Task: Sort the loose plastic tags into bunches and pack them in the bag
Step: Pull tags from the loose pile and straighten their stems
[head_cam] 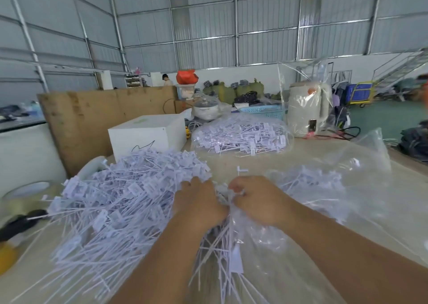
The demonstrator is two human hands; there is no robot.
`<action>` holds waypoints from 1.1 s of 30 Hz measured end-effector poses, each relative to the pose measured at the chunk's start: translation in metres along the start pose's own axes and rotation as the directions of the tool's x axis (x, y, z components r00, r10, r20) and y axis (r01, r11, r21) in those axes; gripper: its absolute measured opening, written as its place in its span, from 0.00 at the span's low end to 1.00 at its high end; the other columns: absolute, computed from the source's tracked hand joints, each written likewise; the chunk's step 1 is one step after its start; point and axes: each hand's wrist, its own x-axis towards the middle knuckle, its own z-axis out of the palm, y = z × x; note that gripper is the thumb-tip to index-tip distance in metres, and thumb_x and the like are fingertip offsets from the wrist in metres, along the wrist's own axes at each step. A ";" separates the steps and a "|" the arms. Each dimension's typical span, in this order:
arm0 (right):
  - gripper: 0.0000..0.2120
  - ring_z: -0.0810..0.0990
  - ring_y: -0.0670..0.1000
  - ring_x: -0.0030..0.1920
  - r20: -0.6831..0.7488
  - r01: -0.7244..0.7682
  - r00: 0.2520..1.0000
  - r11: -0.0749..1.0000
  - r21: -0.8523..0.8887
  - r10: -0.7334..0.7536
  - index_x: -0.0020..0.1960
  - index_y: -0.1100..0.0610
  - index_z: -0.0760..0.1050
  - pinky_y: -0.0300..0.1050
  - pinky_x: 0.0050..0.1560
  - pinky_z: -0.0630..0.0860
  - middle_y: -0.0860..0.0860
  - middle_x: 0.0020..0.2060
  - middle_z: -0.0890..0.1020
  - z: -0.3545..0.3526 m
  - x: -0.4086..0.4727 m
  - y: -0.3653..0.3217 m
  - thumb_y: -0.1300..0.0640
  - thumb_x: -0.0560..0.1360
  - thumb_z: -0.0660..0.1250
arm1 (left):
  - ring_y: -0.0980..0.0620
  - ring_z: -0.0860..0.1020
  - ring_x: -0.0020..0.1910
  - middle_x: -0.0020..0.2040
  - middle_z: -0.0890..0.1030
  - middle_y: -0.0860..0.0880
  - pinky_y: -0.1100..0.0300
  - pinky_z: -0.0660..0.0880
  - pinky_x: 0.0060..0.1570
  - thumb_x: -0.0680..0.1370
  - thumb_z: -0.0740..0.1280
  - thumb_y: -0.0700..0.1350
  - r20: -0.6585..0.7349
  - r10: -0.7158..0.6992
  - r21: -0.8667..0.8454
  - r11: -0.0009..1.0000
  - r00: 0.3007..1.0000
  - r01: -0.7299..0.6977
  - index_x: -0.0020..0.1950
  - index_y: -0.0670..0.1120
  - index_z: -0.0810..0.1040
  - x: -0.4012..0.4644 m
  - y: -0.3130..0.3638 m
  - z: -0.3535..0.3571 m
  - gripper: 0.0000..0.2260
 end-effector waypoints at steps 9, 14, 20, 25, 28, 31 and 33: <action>0.09 0.77 0.48 0.39 -0.047 -0.065 0.997 0.992 -0.106 0.060 0.53 0.54 0.77 0.40 0.34 0.71 0.47 0.41 0.75 -0.004 -0.002 0.034 0.58 0.74 0.66 | 0.40 0.65 0.68 0.68 0.69 0.45 0.45 0.66 0.65 0.66 0.58 0.77 0.052 0.009 -0.017 1.000 0.999 -0.008 0.71 0.50 0.68 -0.003 0.007 0.004 0.42; 0.08 0.77 0.47 0.36 0.048 -0.176 0.983 0.984 -0.041 0.177 0.52 0.55 0.73 0.37 0.31 0.70 0.51 0.44 0.78 -0.021 -0.005 0.045 0.59 0.73 0.68 | 0.48 0.68 0.60 0.57 0.71 0.50 0.53 0.69 0.58 0.74 0.64 0.63 -0.266 0.114 -0.095 0.985 0.957 -0.144 0.59 0.51 0.74 -0.008 0.018 -0.004 0.20; 0.09 0.75 0.53 0.30 0.123 -0.215 0.962 0.952 -0.218 0.245 0.33 0.59 0.71 0.42 0.34 0.70 0.53 0.29 0.73 -0.021 -0.008 0.048 0.63 0.71 0.65 | 0.55 0.77 0.36 0.36 0.78 0.54 0.61 0.71 0.35 0.72 0.62 0.69 -0.013 0.157 -0.074 0.985 0.988 -0.157 0.41 0.50 0.75 -0.026 0.033 -0.010 0.22; 0.14 0.68 0.51 0.26 0.128 -0.245 0.954 0.949 -0.197 0.272 0.28 0.57 0.66 0.40 0.30 0.65 0.51 0.23 0.68 -0.016 -0.006 0.048 0.63 0.71 0.65 | 0.54 0.76 0.35 0.37 0.78 0.52 0.62 0.68 0.32 0.71 0.59 0.72 0.051 0.188 -0.036 0.982 0.981 -0.186 0.39 0.49 0.75 -0.033 0.041 -0.008 0.25; 0.16 0.66 0.51 0.26 0.164 -0.216 0.955 0.960 -0.180 0.246 0.27 0.56 0.66 0.41 0.31 0.63 0.49 0.22 0.67 -0.017 -0.007 0.048 0.60 0.72 0.66 | 0.54 0.78 0.38 0.39 0.80 0.52 0.61 0.72 0.35 0.69 0.66 0.67 0.130 0.212 -0.045 0.977 0.969 -0.208 0.43 0.50 0.78 -0.036 0.042 -0.010 0.21; 0.21 0.59 0.50 0.24 0.221 -0.183 0.950 0.968 -0.172 0.219 0.24 0.55 0.59 0.41 0.27 0.56 0.46 0.15 0.59 -0.015 -0.008 0.047 0.62 0.70 0.66 | 0.52 0.79 0.38 0.39 0.79 0.51 0.62 0.71 0.32 0.70 0.71 0.53 0.153 0.214 0.014 0.976 0.965 -0.219 0.42 0.48 0.77 -0.037 0.050 -0.010 0.09; 0.21 0.57 0.49 0.24 0.250 -0.160 0.944 0.961 -0.224 0.215 0.24 0.55 0.59 0.41 0.26 0.55 0.46 0.16 0.58 -0.013 -0.008 0.045 0.62 0.70 0.66 | 0.52 0.75 0.35 0.35 0.75 0.50 0.62 0.67 0.29 0.71 0.68 0.45 0.125 0.211 0.056 0.974 0.969 -0.219 0.36 0.48 0.72 -0.036 0.057 -0.007 0.07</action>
